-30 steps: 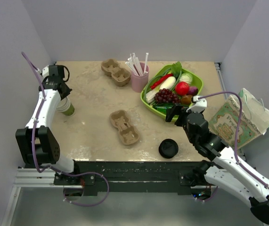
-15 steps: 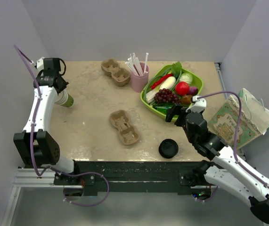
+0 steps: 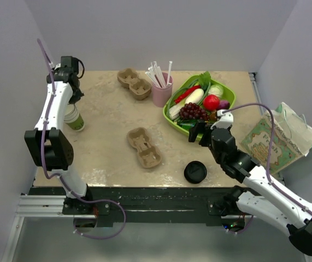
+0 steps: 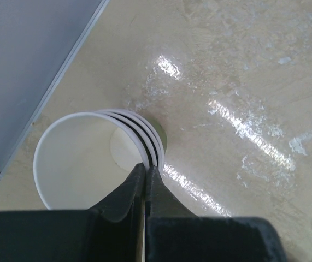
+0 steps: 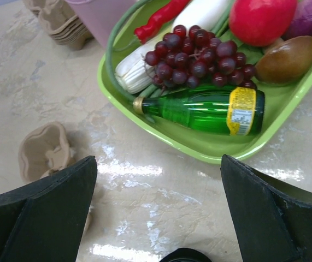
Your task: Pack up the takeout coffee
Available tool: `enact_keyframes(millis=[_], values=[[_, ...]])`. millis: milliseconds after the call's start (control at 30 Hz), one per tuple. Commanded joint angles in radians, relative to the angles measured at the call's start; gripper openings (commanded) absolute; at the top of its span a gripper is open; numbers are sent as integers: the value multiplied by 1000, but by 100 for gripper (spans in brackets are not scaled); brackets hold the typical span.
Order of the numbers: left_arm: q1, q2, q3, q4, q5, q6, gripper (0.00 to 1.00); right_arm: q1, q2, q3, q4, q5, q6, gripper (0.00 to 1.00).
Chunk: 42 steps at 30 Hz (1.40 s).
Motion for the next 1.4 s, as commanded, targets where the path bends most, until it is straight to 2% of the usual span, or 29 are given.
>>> enact_keyframes(millis=[0,33,100,167,267,367,467,533,633,700,833,867,1000,1133,1367], values=[[-157,29,108,-110,-94,38,0,0,14,19,99,-117,-35,98],[-219,43,124,-138,-109,25,0,-1,17,16,111,-140,-44,98],[-274,43,104,-175,-147,-32,0,-1,31,8,157,-216,-55,98],[-346,-21,44,-98,-135,-51,0,0,46,2,194,-269,-48,98],[-431,-129,-121,55,-46,-54,0,-1,84,-17,293,-396,-6,98],[-497,-195,-230,86,-79,-103,0,14,161,-35,449,-580,59,98],[-517,-241,-328,138,-51,-120,0,68,313,-11,558,-623,111,98],[-530,-261,-358,154,-43,-134,0,127,455,49,596,-626,140,98],[-550,-282,-386,161,-35,-155,0,195,586,165,619,-608,168,97],[-557,-301,-398,174,-38,-175,0,211,692,195,698,-596,214,96],[-557,-330,-410,177,-32,-196,0,226,844,213,959,-616,341,89],[-558,-333,-416,177,-34,-203,0,227,895,233,958,-616,356,89],[-557,-333,-418,166,-35,-204,0,258,977,343,930,-550,370,87],[-558,-341,-419,163,-35,-210,0,275,1002,367,945,-456,372,86],[-558,-328,-412,160,-27,-215,0,278,1065,387,993,-412,432,85]])
